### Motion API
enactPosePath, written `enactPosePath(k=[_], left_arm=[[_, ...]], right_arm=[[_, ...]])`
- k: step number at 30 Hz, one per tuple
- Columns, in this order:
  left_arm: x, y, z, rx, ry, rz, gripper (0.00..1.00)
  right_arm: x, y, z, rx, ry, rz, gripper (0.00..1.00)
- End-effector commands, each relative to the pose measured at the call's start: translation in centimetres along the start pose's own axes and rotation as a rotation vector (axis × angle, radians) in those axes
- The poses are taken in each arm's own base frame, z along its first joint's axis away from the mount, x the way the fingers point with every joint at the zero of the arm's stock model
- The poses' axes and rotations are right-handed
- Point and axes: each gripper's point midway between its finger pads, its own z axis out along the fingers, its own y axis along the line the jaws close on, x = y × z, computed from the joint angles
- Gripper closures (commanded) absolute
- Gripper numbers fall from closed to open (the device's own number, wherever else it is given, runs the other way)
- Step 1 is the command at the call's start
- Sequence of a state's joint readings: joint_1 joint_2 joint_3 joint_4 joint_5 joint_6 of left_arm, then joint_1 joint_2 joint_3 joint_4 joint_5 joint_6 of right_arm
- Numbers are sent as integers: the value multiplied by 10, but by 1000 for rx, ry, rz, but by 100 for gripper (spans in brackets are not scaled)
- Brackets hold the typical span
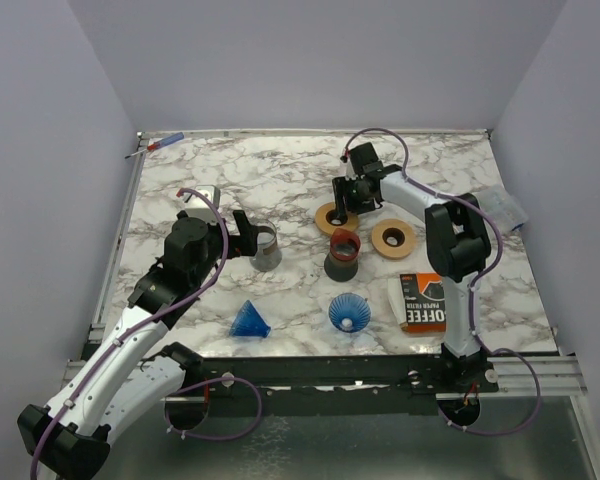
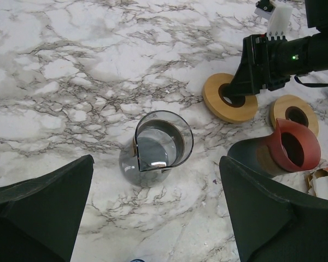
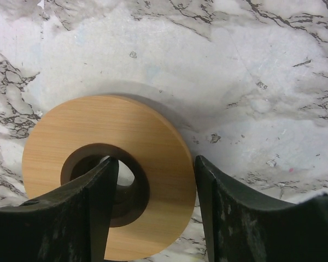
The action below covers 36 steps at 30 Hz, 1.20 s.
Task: Place the coffee filter in the dripper
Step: Pick up the dripper holder from the center of the board.
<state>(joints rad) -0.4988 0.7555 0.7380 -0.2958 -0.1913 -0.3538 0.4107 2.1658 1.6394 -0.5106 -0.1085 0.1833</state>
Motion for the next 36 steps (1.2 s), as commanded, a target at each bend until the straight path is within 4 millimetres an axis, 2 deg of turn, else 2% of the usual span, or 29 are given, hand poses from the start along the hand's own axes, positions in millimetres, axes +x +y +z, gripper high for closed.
enactPosePath(k=[1,7,13,15,19,25,27,32,36], left_arm=[[0,3,0,-6,-12,4,1],[2,4,1,-11,-7,2,1],[3,5,2,-14,-2,3,1],[4,6,3,-19,0,3,1],[7,6,6,-23,17,9,1],[12,5,11,-17,42,18,1],[13,3,13,-10,50,16,1],[16,-5,17,21,77,-19,1],[16,-28,22,100,112,-114,1]], right_arm=[[33,-15,16,77,74,-11,43],[25,-14,4,81,36,12,61],[-1,-2,-23,47,-51,23,76],[-10,1,-36,42,-84,27,77],[-29,4,-64,49,-163,34,83],[-53,4,-114,76,-291,43,83],[-61,4,-137,83,-345,42,83],[-68,10,-185,67,-431,24,83],[-63,18,-213,23,-480,7,83]])
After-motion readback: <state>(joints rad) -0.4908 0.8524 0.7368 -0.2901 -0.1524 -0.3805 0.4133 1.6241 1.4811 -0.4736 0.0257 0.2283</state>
